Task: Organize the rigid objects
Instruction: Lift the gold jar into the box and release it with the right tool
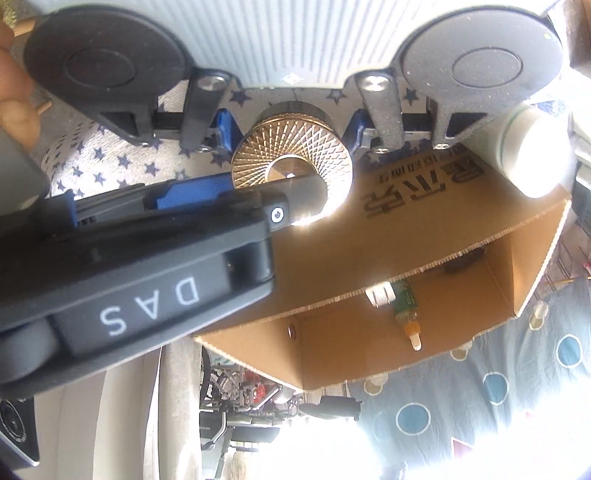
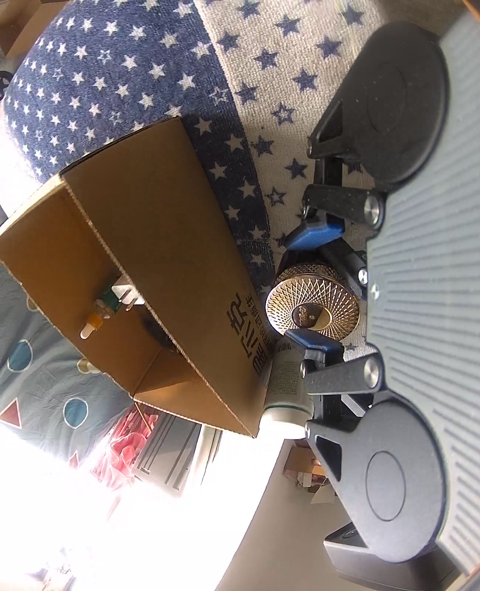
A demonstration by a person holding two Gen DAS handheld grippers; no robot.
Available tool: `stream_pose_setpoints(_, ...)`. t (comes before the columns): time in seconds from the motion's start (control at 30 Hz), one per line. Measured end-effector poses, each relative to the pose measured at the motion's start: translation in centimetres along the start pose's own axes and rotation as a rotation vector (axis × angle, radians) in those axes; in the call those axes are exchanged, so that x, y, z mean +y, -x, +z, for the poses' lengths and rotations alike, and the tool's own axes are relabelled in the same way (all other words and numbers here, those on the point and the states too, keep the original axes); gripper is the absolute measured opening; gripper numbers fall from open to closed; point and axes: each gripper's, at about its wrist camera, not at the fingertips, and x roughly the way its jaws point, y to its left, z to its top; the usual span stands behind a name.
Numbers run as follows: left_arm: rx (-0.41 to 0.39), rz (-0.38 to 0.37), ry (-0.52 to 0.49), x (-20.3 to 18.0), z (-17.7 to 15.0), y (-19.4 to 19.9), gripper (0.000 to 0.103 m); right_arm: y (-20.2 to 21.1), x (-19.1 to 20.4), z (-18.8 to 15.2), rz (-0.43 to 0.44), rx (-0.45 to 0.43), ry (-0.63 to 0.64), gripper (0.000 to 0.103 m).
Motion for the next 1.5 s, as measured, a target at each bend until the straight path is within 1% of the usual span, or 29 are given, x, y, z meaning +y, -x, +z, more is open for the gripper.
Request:
stream_pose_setpoints(0.1,-0.060,0.019,-0.012,0.5,1.8,2.0,0.057,1.9,2.3,1.3,0.017,-0.046,0.066,0.047)
stream_pose_setpoints(0.2,-0.100,0.025,-0.009,1.4,3.8,3.5,0.057,3.3,4.3,3.3,0.027,-0.084,0.134,0.047)
stream_pose_setpoints(0.33,-0.114,0.021,0.009,2.0,8.0,3.1,0.057,4.1,6.3,6.9,0.030,-0.099,0.197,0.048)
stream_pose_setpoints(0.43,-0.075,-0.007,0.067,3.1,10.2,2.6,0.057,3.6,6.7,10.5,0.016,-0.078,0.225,0.048)
stream_pose_setpoints(0.53,-0.026,-0.024,0.098,3.8,12.7,0.4,0.057,2.1,6.3,14.4,-0.012,-0.036,0.223,0.048)
stream_pose_setpoints(0.7,0.083,-0.024,0.124,5.7,16.1,-6.2,0.057,-2.2,4.6,20.1,-0.062,0.058,0.209,0.048)
stream_pose_setpoints(0.77,0.118,-0.028,0.143,6.4,16.5,-9.0,0.057,-4.2,3.7,21.9,-0.082,0.093,0.205,0.048)
stream_pose_setpoints(0.83,0.152,-0.041,0.172,7.0,16.6,-10.7,0.057,-5.9,2.8,23.3,-0.098,0.127,0.201,0.048)
stream_pose_setpoints(1.0,0.202,-0.058,0.219,7.7,16.8,-14.5,0.057,-9.3,2.0,25.0,-0.157,0.181,0.253,0.047)
stream_pose_setpoints(1.07,0.198,-0.079,0.256,7.8,16.8,-15.5,0.057,-10.1,2.1,25.1,-0.192,0.176,0.297,0.045)
stream_pose_setpoints(1.1,0.198,-0.099,0.276,7.9,16.9,-16.0,0.058,-10.3,2.3,25.3,-0.208,0.168,0.319,0.045)
stream_pose_setpoints(1.17,0.189,-0.111,0.303,8.0,17.0,-16.8,0.060,-10.6,2.3,25.6,-0.236,0.152,0.345,0.044)
stream_pose_setpoints(1.23,0.174,-0.098,0.294,7.8,17.2,-17.0,0.062,-10.6,1.9,25.9,-0.225,0.147,0.333,0.044)
stream_pose_setpoints(1.33,0.180,-0.083,0.278,7.4,17.3,-16.9,0.064,-10.2,1.4,26.2,-0.209,0.132,0.304,0.044)
stream_pose_setpoints(1.4,0.181,-0.079,0.281,7.3,17.3,-16.3,0.064,-9.6,1.0,26.1,-0.194,0.125,0.281,0.044)
stream_pose_setpoints(1.5,0.170,-0.088,0.289,7.4,17.2,-14.7,0.065,-7.7,1.0,25.7,-0.164,0.090,0.254,0.044)
